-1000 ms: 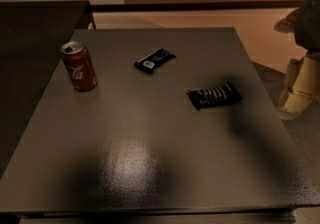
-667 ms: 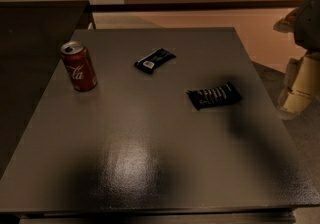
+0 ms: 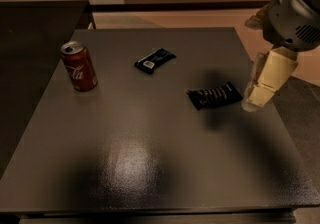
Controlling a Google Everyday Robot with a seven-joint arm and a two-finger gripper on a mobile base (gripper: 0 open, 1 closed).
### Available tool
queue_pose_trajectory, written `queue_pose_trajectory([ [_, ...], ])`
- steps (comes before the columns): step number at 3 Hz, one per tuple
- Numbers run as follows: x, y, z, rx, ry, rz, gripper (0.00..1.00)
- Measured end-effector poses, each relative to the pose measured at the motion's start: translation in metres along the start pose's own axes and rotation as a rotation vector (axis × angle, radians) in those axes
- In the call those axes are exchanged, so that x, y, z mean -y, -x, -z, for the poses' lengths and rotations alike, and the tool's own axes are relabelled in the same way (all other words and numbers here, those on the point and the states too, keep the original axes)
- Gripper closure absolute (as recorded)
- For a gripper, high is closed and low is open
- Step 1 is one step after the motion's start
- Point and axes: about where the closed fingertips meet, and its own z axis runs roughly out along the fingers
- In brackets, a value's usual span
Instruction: Pick coke can
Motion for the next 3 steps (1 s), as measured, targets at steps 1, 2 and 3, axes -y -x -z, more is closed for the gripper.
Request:
queue_pose_trajectory([
  [1, 0.007, 0.040, -0.017, 0.077, -0.009, 0.023, 0.00],
  [2, 0.015, 0.084, -0.035, 0.143, -0.010, 0.041, 0.00],
  [3, 0.018, 0.125, -0.063, 0.205, 0.013, 0.048, 0.00],
])
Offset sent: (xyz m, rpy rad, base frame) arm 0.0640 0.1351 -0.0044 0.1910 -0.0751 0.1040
